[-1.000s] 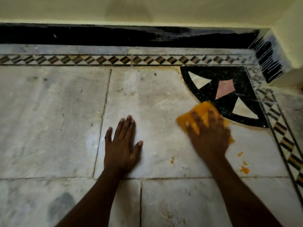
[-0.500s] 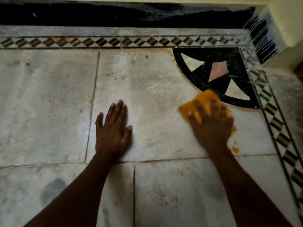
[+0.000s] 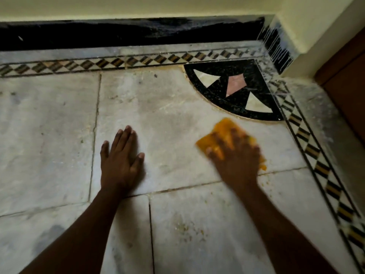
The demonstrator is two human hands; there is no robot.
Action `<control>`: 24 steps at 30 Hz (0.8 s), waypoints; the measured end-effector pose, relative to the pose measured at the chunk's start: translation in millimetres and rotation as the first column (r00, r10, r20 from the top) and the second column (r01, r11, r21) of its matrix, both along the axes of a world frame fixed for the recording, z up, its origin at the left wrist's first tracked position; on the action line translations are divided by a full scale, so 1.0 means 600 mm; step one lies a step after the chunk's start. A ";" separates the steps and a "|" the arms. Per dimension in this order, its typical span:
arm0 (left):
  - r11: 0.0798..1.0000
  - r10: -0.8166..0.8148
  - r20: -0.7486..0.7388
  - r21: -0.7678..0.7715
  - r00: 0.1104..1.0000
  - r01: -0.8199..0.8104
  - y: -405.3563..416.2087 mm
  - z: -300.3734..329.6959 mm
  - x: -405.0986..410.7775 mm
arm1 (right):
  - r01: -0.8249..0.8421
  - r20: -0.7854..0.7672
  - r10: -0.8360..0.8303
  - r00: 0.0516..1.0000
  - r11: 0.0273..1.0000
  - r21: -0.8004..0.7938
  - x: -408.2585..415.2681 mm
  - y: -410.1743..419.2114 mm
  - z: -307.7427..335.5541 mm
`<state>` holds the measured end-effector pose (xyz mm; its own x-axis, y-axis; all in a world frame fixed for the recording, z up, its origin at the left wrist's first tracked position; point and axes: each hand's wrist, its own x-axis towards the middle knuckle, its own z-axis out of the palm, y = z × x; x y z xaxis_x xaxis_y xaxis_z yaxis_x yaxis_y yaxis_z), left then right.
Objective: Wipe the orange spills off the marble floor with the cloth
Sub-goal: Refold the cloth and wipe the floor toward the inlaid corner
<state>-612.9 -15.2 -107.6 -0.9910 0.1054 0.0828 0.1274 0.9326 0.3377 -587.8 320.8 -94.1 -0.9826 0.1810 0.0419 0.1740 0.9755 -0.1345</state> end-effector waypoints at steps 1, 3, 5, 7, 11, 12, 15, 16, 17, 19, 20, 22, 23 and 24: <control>1.000 0.003 -0.004 0.002 1.000 -0.003 0.001 -0.001 0.001 | 0.121 0.030 -0.121 0.992 0.993 -0.009 -0.022 0.041 0.008; 1.000 -0.009 -0.012 -0.007 1.000 0.009 0.007 0.000 0.005 | 0.279 0.117 -0.273 0.955 0.959 -0.040 -0.061 0.091 0.022; 0.999 -0.032 -0.046 -0.025 0.998 0.031 0.012 0.002 0.011 | 0.336 0.172 -0.323 0.931 0.941 -0.049 -0.087 0.082 0.021; 0.998 -0.056 -0.078 -0.023 0.995 0.054 0.016 0.003 0.024 | 0.290 0.181 -0.280 0.943 0.957 -0.030 -0.084 0.019 0.015; 0.998 -0.056 -0.086 -0.004 0.995 0.055 0.026 -0.004 0.046 | -0.100 0.042 0.103 0.994 0.993 -0.060 0.008 -0.141 0.002; 0.999 -0.050 -0.087 -0.004 0.995 0.050 0.025 -0.005 0.053 | -0.205 0.008 0.206 0.979 0.977 -0.063 0.041 -0.162 0.001; 0.998 -0.058 -0.091 -0.014 0.994 0.057 0.023 -0.005 0.073 | -0.296 -0.010 0.296 0.955 0.953 -0.057 0.091 -0.120 -0.006; 0.998 -0.057 -0.087 -0.018 0.995 0.056 0.022 -0.005 0.081 | -0.260 -0.014 0.259 0.966 0.965 -0.044 0.090 -0.087 -0.008; 0.999 -0.049 -0.071 -0.019 0.996 0.048 0.023 -0.004 0.087 | -0.198 0.014 0.198 0.980 0.980 -0.017 0.080 -0.047 -0.006; 1.000 -0.013 -0.026 -0.027 1.000 0.012 0.028 0.003 0.114 | -0.009 0.150 0.007 0.989 1.000 0.013 0.053 0.030 0.013; 0.999 0.017 0.001 -0.038 1.000 -0.017 0.035 0.005 0.133 | 0.109 0.219 -0.105 0.970 0.994 -0.003 0.036 0.059 0.026; 0.995 0.075 0.030 -0.071 0.997 -0.073 0.048 0.007 0.174 | 0.327 0.320 -0.278 0.906 0.939 -0.109 0.002 0.070 0.054; 0.992 0.099 0.038 -0.082 0.994 -0.096 0.052 0.008 0.196 | 0.394 0.350 -0.328 0.877 0.909 -0.136 -0.009 0.052 0.061; 0.990 0.121 0.041 -0.081 0.992 -0.117 0.056 0.007 0.215 | 0.408 0.363 -0.337 0.869 0.902 -0.139 -0.014 0.019 0.063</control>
